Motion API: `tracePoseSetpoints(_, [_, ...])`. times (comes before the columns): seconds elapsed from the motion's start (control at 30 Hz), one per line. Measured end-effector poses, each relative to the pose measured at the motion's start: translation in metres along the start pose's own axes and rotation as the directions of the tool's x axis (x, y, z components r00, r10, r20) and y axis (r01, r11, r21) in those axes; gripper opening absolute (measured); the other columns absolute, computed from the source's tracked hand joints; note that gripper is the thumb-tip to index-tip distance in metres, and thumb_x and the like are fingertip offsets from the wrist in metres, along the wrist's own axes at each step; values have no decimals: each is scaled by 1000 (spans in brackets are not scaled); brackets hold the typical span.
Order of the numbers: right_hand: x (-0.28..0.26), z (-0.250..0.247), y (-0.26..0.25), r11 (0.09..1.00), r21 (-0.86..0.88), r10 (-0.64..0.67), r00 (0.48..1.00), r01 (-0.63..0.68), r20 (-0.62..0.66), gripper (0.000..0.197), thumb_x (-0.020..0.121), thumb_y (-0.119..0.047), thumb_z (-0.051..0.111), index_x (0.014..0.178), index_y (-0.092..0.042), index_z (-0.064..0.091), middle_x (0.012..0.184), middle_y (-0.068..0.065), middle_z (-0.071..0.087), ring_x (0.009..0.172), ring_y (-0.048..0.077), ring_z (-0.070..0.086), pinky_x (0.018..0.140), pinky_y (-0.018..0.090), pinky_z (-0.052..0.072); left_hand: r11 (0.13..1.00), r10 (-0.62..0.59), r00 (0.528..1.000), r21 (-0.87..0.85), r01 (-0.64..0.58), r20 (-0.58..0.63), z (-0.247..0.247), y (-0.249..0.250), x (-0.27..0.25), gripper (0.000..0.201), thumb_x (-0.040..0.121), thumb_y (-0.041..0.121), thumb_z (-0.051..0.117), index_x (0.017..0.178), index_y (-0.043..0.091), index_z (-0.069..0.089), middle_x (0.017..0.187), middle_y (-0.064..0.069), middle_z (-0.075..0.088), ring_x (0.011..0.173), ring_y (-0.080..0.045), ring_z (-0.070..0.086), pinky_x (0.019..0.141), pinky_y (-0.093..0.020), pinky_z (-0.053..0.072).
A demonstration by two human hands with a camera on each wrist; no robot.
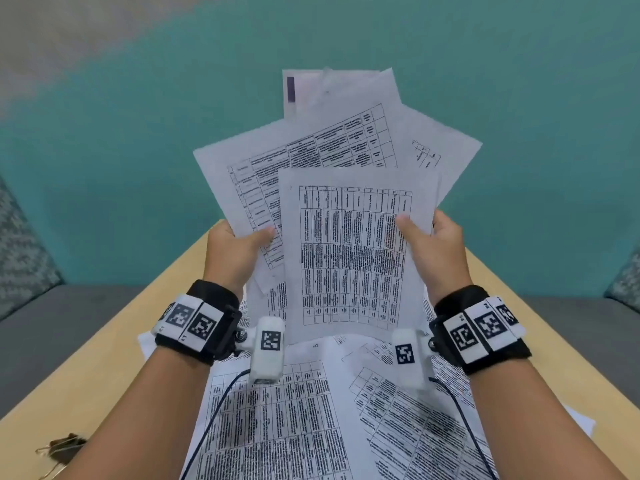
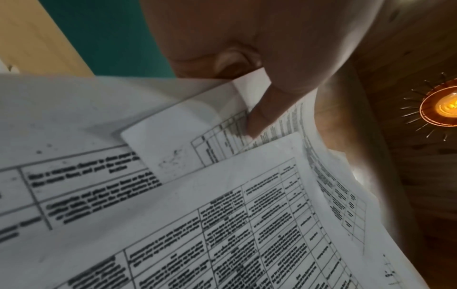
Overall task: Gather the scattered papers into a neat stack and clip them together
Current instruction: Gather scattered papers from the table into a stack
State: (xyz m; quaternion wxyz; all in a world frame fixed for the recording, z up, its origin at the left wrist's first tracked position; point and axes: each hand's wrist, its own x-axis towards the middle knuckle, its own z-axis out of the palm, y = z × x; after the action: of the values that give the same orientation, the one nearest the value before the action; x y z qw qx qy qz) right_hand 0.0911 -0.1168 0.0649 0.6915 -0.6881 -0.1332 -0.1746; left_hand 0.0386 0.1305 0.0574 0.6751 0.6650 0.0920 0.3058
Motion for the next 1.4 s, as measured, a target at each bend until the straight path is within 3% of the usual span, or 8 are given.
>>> tracePoseSetpoints(0.3, [0,4,10,986,169,20,997,-6,-77,32,87,-8,74,113,-24,65,108,-13,72,99,-3,69,90,19,53,988,-8,999,-152,1,-47,2,1,2,34,87,30,76,118,16,72,116,-2,77,114,-23,71,106,-50,52])
tracePoseSetpoints(0.47, [4,6,15,919,381,160,981,-105,-114,111,58,-29,93,152,-16,35,145,4,54,130,22,54,114,45,40,980,-71,997,-188,69,-5,-6,0,7,51,73,-11,74,122,2,68,115,-14,77,109,-34,73,102,-54,54])
tracePoseSetpoints(0.63, [8,3,25,892,418,214,975,-171,-59,138,27,-45,101,148,-15,42,137,5,62,125,23,60,110,48,44,949,-103,995,-301,99,3,-5,4,6,32,92,4,71,124,5,69,117,-9,77,113,-27,73,102,-44,55])
tracePoseSetpoints(0.8, [0,0,16,851,441,312,950,-285,13,39,78,-16,84,109,-11,60,103,4,71,91,11,69,88,37,57,947,-115,993,-303,109,-3,-5,0,8,37,86,-14,67,121,-2,68,116,-17,76,111,-34,73,102,-49,55])
tracePoseSetpoints(0.87, [-2,-1,16,844,434,316,946,-315,73,50,83,-23,79,126,-5,59,111,2,71,99,11,69,74,27,57,950,-131,991,-288,122,-15,-7,-1,9,43,78,-23,68,112,3,69,115,-18,76,108,-37,73,100,-53,56])
tracePoseSetpoints(0.97, [-3,2,19,860,387,324,942,-334,92,83,79,-27,84,145,-2,41,124,-3,62,118,12,56,105,33,43,952,-146,989,-276,132,-31,-9,-2,10,48,72,-28,67,106,6,69,115,-19,75,108,-40,72,100,-55,56])
tracePoseSetpoints(1.17, [0,5,22,933,250,272,962,-260,-12,25,81,-2,79,98,-12,63,101,3,72,96,16,68,97,35,49,922,-155,986,-368,124,-57,-7,-2,12,33,91,5,72,123,1,67,103,-6,78,91,-16,78,73,-25,61])
tracePoseSetpoints(1.4, [12,0,31,959,190,235,962,-208,-137,57,89,-45,71,127,-12,45,124,-3,51,120,17,46,102,33,36,983,-82,996,-162,87,34,-16,-2,13,44,78,-22,65,101,15,75,96,-5,81,79,-23,75,63,-28,58])
